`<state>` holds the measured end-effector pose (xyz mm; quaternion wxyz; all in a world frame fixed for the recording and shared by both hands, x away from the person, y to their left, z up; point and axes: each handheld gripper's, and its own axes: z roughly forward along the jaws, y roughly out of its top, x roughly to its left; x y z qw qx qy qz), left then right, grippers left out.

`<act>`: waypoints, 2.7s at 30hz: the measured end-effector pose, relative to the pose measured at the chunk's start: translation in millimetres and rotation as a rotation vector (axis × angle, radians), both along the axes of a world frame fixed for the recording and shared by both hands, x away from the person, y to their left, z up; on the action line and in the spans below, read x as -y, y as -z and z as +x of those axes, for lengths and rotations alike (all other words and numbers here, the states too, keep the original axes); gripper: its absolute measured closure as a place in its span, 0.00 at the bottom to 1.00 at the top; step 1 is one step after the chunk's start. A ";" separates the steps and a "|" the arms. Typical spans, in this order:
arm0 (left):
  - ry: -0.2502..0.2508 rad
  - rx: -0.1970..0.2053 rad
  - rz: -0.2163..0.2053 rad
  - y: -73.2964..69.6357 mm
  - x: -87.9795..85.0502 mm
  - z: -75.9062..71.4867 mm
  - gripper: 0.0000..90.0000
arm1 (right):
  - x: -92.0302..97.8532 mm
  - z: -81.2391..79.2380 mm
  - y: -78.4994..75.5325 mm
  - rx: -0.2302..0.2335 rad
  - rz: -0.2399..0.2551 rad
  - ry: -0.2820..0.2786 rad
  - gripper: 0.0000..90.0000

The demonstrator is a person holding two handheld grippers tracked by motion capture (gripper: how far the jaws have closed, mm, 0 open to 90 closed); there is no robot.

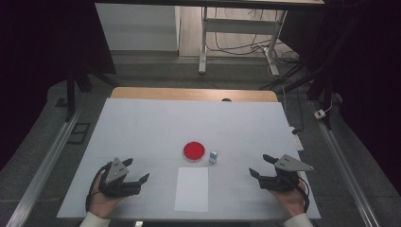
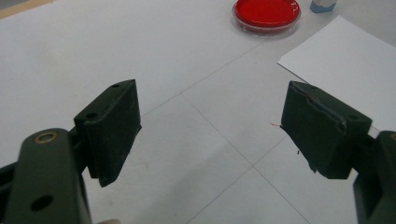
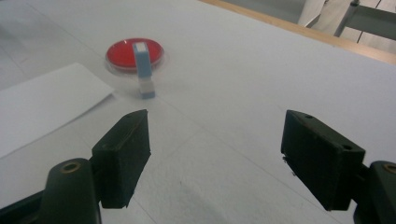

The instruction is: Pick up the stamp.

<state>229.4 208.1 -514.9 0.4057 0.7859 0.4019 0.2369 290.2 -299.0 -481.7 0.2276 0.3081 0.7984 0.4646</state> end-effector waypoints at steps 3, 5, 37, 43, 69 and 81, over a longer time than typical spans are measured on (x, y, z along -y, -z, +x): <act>0.000 0.003 -0.001 0.3 -0.1 0.1 0.22 | -3.1 1.3 -3.9 0.005 0.000 -0.003 0.26; 0.001 0.005 -0.002 0.5 -0.5 0.3 0.22 | -5.1 3.2 -5.6 0.001 -0.001 -0.005 0.26; 0.002 0.002 0.005 4.0 1.6 2.6 0.22 | -78.3 40.3 -32.5 -0.085 -0.061 -0.146 0.28; 0.003 0.001 0.010 4.6 1.8 3.0 0.22 | -89.9 46.4 -32.0 -0.102 -0.083 -0.158 0.28; 0.002 -0.006 0.003 6.4 0.4 2.1 0.22 | -123.9 68.9 -4.4 -0.190 -0.164 -0.209 0.34; 0.000 -0.008 0.003 7.2 -0.4 1.1 0.22 | -131.2 68.6 2.3 -0.171 -0.170 -0.214 0.51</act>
